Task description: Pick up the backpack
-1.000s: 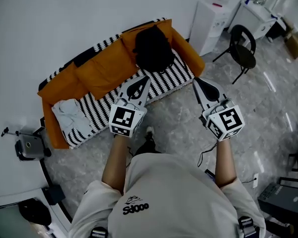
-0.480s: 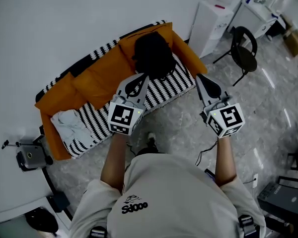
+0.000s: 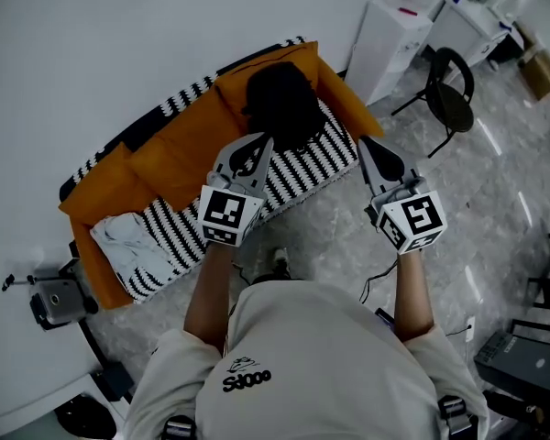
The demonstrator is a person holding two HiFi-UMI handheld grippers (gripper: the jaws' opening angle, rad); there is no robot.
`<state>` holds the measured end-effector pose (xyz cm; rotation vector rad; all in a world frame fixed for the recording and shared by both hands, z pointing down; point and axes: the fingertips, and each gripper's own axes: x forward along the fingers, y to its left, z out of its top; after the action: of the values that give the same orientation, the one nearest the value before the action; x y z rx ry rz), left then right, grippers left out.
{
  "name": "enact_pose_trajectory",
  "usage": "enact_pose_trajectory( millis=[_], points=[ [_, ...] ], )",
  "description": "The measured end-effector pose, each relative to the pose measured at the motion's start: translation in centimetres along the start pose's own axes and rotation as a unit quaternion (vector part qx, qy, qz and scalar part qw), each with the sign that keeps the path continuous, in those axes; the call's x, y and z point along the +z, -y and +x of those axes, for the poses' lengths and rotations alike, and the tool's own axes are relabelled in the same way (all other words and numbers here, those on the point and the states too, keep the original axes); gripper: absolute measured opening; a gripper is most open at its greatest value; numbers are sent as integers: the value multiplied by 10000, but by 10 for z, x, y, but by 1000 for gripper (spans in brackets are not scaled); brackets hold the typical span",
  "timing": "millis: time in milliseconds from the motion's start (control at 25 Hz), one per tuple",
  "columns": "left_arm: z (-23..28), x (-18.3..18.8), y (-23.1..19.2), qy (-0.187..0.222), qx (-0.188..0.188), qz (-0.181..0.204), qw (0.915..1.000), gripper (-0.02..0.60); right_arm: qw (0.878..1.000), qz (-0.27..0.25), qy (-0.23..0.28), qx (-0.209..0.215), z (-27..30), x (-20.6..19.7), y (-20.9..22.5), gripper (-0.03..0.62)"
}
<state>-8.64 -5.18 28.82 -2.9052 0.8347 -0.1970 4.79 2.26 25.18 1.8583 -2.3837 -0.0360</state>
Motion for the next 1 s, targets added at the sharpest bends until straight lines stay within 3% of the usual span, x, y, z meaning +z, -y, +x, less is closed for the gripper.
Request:
enact_pose_trajectory(
  millis=[560, 1000],
  points=[
    [62, -14, -42, -268, -390, 353, 9983, 23, 9997, -84, -234, -18, 75, -16, 17, 34],
    [137, -58, -75, -919, -185, 451, 9946, 23, 9983, -109, -562, 105, 130, -49, 71, 34]
  ],
)
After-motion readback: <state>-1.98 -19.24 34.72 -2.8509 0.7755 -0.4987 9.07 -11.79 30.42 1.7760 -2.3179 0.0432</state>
